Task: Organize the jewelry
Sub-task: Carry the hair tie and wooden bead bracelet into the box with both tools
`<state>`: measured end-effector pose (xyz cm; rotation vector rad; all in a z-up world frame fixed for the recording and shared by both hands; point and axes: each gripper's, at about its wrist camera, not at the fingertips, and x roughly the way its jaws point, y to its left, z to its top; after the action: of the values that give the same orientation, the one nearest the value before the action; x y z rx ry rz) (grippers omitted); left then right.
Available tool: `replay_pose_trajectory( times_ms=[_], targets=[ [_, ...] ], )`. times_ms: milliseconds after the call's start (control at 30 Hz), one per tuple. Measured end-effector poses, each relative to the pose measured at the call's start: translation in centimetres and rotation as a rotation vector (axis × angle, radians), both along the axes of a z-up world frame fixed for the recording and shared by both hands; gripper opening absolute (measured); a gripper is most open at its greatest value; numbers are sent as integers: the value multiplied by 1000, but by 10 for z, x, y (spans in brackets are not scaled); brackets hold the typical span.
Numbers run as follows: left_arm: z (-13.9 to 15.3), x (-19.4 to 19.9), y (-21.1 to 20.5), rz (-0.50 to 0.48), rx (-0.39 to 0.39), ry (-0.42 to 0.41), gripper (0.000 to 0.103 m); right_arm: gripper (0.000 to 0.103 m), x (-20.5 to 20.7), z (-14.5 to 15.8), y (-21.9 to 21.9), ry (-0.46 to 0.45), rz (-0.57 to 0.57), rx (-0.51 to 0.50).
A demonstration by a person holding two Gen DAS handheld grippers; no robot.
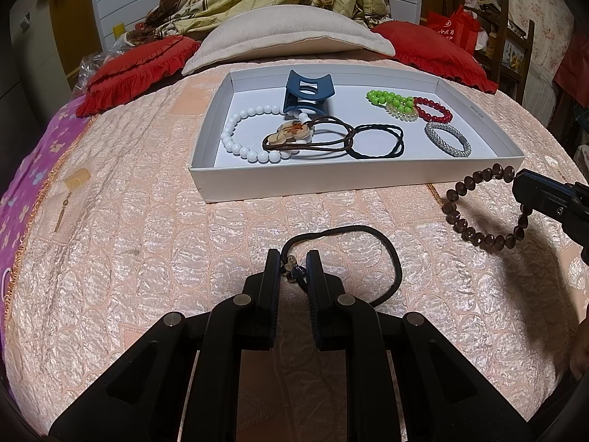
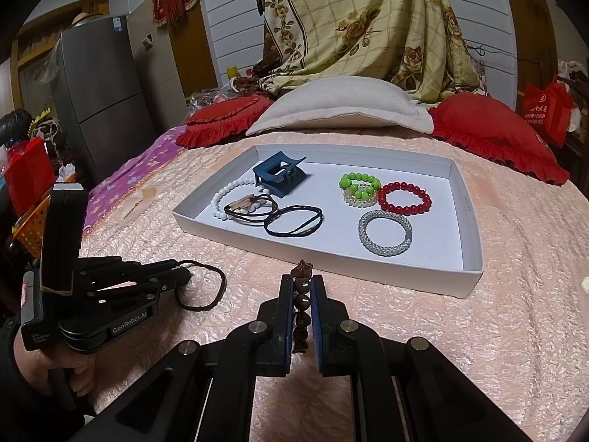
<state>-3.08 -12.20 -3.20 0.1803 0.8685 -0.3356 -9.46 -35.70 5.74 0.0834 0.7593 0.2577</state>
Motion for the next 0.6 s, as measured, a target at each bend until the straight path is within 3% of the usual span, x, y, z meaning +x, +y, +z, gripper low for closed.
replay_pose_trajectory(
  times_ms=[367, 600],
  targets=[
    [13, -1, 6, 1, -45, -20, 12, 8, -5, 19, -6, -49, -11, 22],
    [43, -4, 10, -26, -139, -58, 12, 8, -5, 46, -19, -105, -27, 71]
  ],
)
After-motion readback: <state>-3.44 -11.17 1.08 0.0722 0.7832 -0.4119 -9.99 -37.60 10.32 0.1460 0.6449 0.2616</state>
